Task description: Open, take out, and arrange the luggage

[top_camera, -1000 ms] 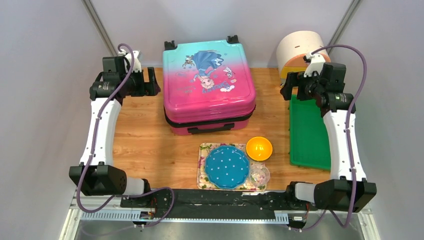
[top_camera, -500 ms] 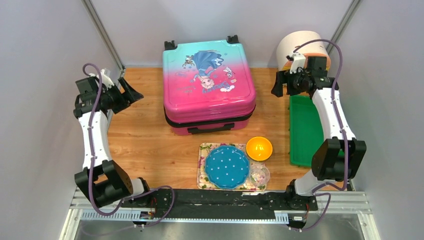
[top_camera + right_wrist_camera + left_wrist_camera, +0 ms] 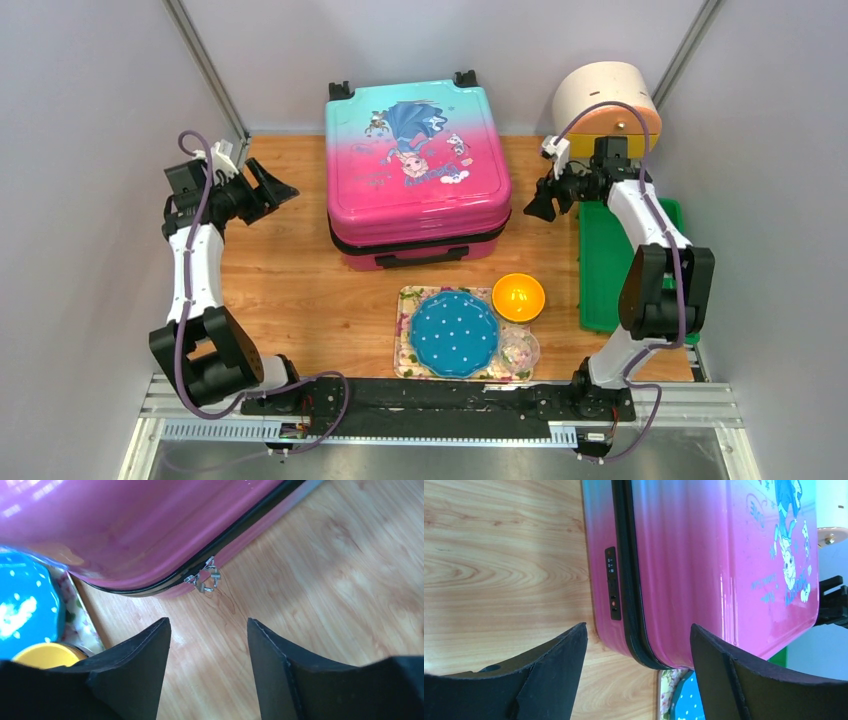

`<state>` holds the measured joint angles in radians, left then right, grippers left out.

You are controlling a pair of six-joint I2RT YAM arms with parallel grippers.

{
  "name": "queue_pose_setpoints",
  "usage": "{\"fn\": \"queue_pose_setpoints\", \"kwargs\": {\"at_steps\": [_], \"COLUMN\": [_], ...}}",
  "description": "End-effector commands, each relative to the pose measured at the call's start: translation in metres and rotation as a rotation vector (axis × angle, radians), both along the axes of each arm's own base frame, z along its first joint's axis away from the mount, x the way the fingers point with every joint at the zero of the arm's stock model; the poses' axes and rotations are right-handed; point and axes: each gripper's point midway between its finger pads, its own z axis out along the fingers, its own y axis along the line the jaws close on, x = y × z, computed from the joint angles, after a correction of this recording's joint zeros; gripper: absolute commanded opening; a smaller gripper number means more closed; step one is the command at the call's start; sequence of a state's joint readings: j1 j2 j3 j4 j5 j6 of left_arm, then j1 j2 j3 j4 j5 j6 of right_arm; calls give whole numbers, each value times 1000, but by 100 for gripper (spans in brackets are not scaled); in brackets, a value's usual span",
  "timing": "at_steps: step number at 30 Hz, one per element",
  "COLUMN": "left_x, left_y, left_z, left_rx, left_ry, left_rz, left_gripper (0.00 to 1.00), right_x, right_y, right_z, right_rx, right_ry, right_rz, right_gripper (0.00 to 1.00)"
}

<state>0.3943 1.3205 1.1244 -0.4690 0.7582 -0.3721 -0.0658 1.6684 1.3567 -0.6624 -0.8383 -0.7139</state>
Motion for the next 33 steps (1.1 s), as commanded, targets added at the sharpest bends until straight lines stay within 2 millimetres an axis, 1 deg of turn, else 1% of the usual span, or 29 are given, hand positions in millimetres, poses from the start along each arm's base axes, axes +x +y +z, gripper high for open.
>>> {"fn": "queue_pose_setpoints", "kwargs": {"at_steps": [1,2,4,5,7,8,11,13,15,20,27,31,32,33], "left_x": [10,10,13,13,15,14,15,15,15,12,7,7,7,8], "left_y": [0,-2,-3,-5,-5,-6,-3,-1,-2,-8,-8,-6,-7,-7], "left_z": [3,3,2,1,-1,-2,-8,-11,-11,-9,-15,-15,-16,-15], "left_rx": [20,20,32,38,61,62,78,90,88,78,88,98,99,103], "left_ry": [-37,-32,-33,-28,-25,-17,-3,3,2,-11,4,7,9,5], "left_rz": [-38,-45,-51,-59,-67,-71,-65,-62,-66,-85,-84,-79,-81,-81], "left_gripper": [82,82,82,82,81,81,81,81,81,81,81,81,80,80], "right_x": [8,9,10,9,13,11,9,6,6,10,24,24,20,20], "right_y": [17,18,20,21,22,25,32,34,38,37,38,42,54,55], "right_z": [-6,-13,-19,-25,-28,-33,-38,-46,-55,-63,-63,-57,-56,-56], "right_rx": [24,26,24,26,22,26,32,21,2,-10,-4,21,24,25], "right_ry": [-156,-150,-173,-168,-190,-185,-182,-181,-205,-232,-270,-287,-291,-293], "right_rz": [208,216,243,253,259,266,286,298,305,286,274,294,322,326], "right_gripper": [60,59,57,56,56,54,52,52,50,49,49,47,45,43]}}
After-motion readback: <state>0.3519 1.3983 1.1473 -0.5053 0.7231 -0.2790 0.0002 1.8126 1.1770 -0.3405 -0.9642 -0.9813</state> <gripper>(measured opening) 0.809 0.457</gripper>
